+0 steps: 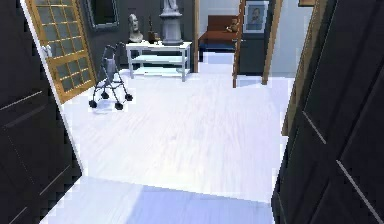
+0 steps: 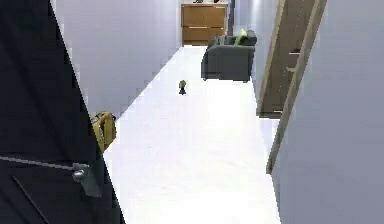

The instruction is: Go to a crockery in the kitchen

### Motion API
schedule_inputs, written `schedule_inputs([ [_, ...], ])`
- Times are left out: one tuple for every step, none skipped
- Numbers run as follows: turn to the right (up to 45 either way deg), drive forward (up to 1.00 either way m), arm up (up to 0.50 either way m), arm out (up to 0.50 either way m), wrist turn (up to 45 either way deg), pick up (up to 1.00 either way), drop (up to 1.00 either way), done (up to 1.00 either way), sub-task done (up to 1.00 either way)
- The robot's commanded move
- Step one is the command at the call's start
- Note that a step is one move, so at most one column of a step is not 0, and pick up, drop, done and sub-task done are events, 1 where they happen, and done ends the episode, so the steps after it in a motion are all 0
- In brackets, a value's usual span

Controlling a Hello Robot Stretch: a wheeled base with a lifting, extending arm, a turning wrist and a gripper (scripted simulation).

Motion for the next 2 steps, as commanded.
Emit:
schedule_inputs([
  [0.0,0.55,0.0,0.0,0.0,0.0,0.0,0.0,0.0],
  [18.0,0.0,0.0,0.0,0.0,0.0,0.0,0.0,0.0],
])
